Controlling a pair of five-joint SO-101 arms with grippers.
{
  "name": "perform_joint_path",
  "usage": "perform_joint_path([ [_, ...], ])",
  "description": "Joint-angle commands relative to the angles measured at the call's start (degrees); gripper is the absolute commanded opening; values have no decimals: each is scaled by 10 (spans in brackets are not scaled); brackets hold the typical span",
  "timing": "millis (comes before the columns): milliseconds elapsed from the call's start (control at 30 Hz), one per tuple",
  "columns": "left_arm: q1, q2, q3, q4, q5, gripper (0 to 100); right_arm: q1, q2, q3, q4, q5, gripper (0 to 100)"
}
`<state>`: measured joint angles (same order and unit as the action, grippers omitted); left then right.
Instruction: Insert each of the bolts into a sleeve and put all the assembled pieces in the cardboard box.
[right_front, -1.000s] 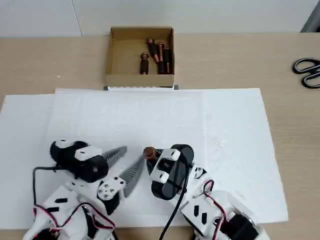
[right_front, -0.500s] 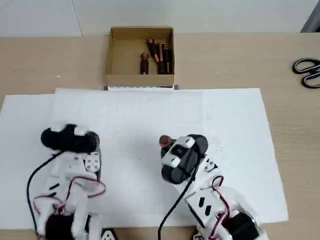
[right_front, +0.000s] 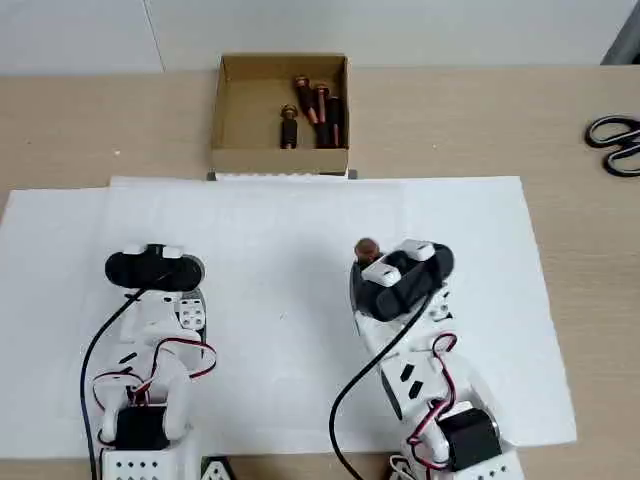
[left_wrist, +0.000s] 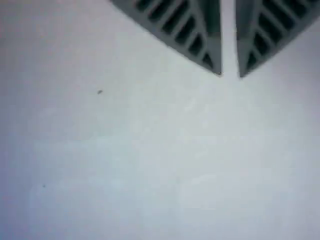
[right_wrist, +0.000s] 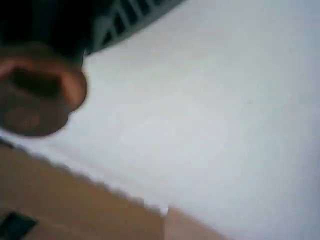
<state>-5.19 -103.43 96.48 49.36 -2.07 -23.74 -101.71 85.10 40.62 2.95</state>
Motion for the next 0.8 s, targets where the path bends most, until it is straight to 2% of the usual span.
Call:
perform_joint_path([
  [0, 1, -4, -2, 15, 3, 6, 6, 54, -27, -69, -8, 2],
  [167, 0, -4, -2, 15, 3, 6, 6, 262, -134, -189, -9, 2],
  [367, 0, -4, -2, 14, 3, 6, 27, 606, -372, -280, -12, 2],
  [533, -2, -4, -2, 14, 4, 6, 36, 850, -598, -320, -12, 2],
  [767, -2, -4, -2, 14, 4, 6, 33, 1114, -862, -368, -10, 2],
])
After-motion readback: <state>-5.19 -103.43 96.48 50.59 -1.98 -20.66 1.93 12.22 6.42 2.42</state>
